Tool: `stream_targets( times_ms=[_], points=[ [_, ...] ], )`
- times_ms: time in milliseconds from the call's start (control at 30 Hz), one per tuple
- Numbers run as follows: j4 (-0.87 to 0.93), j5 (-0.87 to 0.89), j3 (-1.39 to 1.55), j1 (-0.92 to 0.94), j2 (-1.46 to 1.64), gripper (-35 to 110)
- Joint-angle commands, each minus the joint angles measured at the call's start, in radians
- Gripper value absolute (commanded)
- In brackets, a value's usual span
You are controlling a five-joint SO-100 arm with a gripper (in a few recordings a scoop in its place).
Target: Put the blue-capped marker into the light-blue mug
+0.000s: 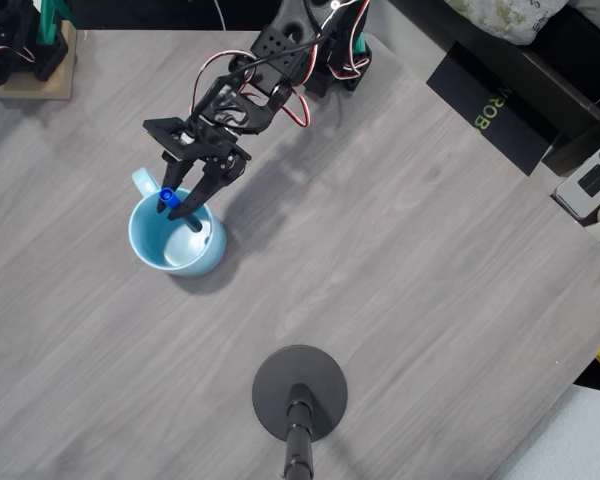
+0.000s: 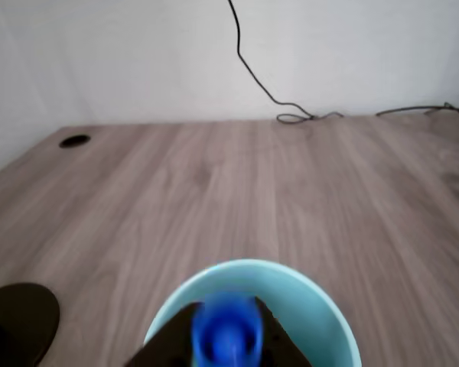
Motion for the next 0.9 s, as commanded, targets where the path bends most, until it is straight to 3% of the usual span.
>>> stream_targets(
  times_ms=[0,633,867],
  points=[
    [0.035,-0.008,0.006,-0.012,0.061,21],
    [0.160,0.012,0.034,-0.069,0.238,25],
    [0.376,0.081,0.035,-0.149,0.454,24]
  ],
)
